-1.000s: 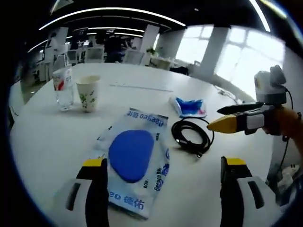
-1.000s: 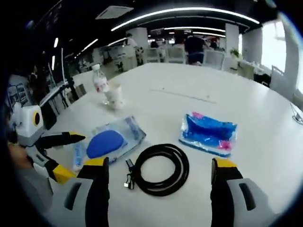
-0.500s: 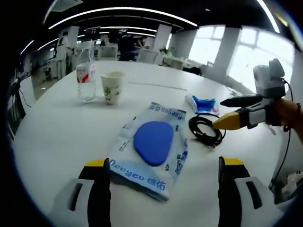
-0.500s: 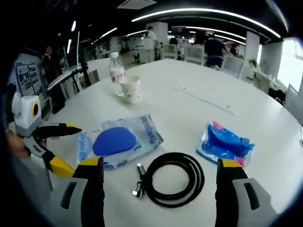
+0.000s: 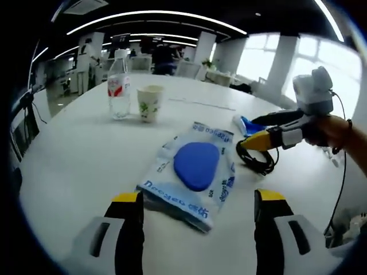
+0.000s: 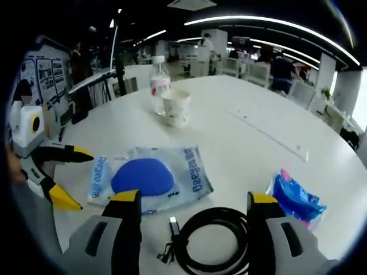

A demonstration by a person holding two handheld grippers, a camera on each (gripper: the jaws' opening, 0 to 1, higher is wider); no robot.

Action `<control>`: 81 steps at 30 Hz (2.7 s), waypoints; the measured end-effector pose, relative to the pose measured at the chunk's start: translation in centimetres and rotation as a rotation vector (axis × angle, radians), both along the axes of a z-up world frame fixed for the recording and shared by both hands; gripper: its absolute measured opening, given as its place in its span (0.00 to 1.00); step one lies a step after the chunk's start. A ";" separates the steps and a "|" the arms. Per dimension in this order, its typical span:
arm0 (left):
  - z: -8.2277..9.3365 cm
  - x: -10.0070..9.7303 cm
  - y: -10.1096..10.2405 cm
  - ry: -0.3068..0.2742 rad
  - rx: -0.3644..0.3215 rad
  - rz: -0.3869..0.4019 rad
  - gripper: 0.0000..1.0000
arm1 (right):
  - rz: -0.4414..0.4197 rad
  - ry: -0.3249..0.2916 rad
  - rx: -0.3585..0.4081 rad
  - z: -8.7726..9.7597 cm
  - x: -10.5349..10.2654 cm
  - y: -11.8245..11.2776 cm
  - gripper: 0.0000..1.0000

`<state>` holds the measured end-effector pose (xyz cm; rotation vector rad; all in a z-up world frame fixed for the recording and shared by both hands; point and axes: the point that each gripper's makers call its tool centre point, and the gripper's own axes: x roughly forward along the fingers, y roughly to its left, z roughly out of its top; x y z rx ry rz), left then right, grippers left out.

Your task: Arrange the tabletop items into an orderly group along one side of the table until the central work area is clear of visible clutter.

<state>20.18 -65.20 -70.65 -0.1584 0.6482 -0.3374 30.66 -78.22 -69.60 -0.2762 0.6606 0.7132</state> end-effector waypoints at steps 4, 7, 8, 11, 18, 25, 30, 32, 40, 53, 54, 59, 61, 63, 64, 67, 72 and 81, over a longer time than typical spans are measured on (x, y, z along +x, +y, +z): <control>-0.5 -0.1 0.1 0.023 -0.014 0.036 0.70 | 0.021 0.009 -0.002 -0.7 0.5 0.4 0.64; -0.8 -0.1 0.5 0.033 -0.037 0.073 0.59 | 0.036 -0.015 -0.019 -1.2 1.0 0.5 0.56; -1.0 -0.1 0.5 0.036 -0.038 0.077 0.55 | 0.040 -0.022 -0.025 -1.4 1.1 0.5 0.53; -1.7 -0.4 0.5 0.053 -0.028 0.087 0.53 | 0.058 -0.019 -0.046 -2.3 1.3 0.7 0.47; -2.0 -0.8 0.0 0.096 -0.109 0.111 0.45 | 0.023 0.002 -0.005 -3.1 2.1 0.8 0.33; -2.8 -1.5 -0.1 0.157 -0.142 0.114 0.30 | -0.018 0.027 0.002 -3.7 2.3 0.5 0.20; -3.1 -1.8 -0.3 0.180 -0.149 0.106 0.18 | -0.018 0.021 -0.008 -3.7 2.0 0.4 0.15; -3.4 -2.0 0.1 0.193 -0.121 0.105 0.15 | -0.006 -0.004 -0.029 -3.5 2.1 0.3 0.11; -3.3 -2.0 0.1 0.214 -0.176 0.109 0.10 | 0.022 -0.007 -0.037 -3.2 1.5 0.4 0.05; -1.4 -0.8 1.1 0.156 -0.231 0.093 0.02 | 0.049 -0.015 -0.036 -1.6 0.1 0.3 0.00; -1.2 -0.6 1.2 0.144 -0.228 0.083 0.01 | 0.047 -0.017 -0.035 -1.5 0.1 0.1 0.00; -0.1 1.1 2.5 0.099 -0.249 0.090 0.01 | 0.037 -0.032 -0.034 -0.4 -0.6 -0.4 0.00; 0.3 1.8 2.9 0.077 -0.240 0.090 0.00 | 0.023 -0.027 -0.016 0.0 -0.9 -0.7 0.00; 0.6 2.4 3.1 0.068 -0.249 0.093 0.00 | 0.018 -0.028 -0.010 0.4 -1.3 -0.9 0.00; 0.7 2.6 3.2 0.062 -0.251 0.096 0.00 | 0.016 -0.028 -0.011 0.5 -1.5 -0.9 0.00; 1.0 3.6 3.5 0.056 -0.266 0.112 0.00 | 0.001 -0.015 -0.009 0.9 -2.1 -1.2 0.00; 1.7 5.5 3.6 0.018 -0.269 0.104 0.00 | -0.022 -0.016 0.010 1.6 -2.3 -1.6 0.00; 2.0 9.1 2.7 -0.013 -0.269 0.033 0.00 | -0.092 -0.009 0.040 2.0 -1.9 -2.8 0.00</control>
